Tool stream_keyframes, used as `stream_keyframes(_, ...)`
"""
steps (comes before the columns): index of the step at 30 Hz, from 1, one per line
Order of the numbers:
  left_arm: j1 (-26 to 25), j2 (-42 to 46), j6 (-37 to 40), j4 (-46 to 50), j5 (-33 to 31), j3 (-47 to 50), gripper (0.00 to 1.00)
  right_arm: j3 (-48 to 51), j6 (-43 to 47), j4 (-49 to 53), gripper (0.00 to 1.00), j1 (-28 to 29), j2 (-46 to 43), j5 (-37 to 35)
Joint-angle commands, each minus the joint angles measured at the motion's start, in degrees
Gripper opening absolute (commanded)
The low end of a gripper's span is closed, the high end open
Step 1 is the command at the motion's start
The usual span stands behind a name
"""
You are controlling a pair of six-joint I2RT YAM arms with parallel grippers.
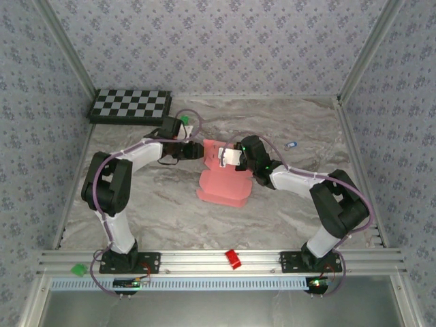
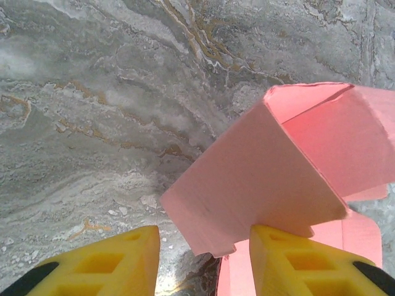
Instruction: Fold the paper box
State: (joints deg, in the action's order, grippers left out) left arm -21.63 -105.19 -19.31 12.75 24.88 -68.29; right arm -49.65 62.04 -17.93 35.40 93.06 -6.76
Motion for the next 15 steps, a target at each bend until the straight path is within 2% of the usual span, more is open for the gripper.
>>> stream_keyframes(1, 1.3, 4.5, -1.5, -4.5, 1.2, 3.0, 0.41, -0.9, 0.9, -0.5, 0.0, 0.1, 0.8, -0.8)
stream_keyframes(8, 3.8, 9.9, -4.6, -11.0, -4.1, 7.9, 0.32, -1.5, 1.0, -0.3, 0.0, 0.1, 1.3, -0.8)
stream_keyframes(10, 4.3, 9.2, -5.4, -10.9, -5.8, 7.5, 0.28, -1.6, 1.0, -0.3, 0.0, 0.1, 1.4, -0.8)
stream_keyframes(15, 4.9, 3.1, -6.6, -7.4, -6.4, 2.2, 0.27, -1.6, 1.0, -0.4, 0.0, 0.2, 1.7, -0.7)
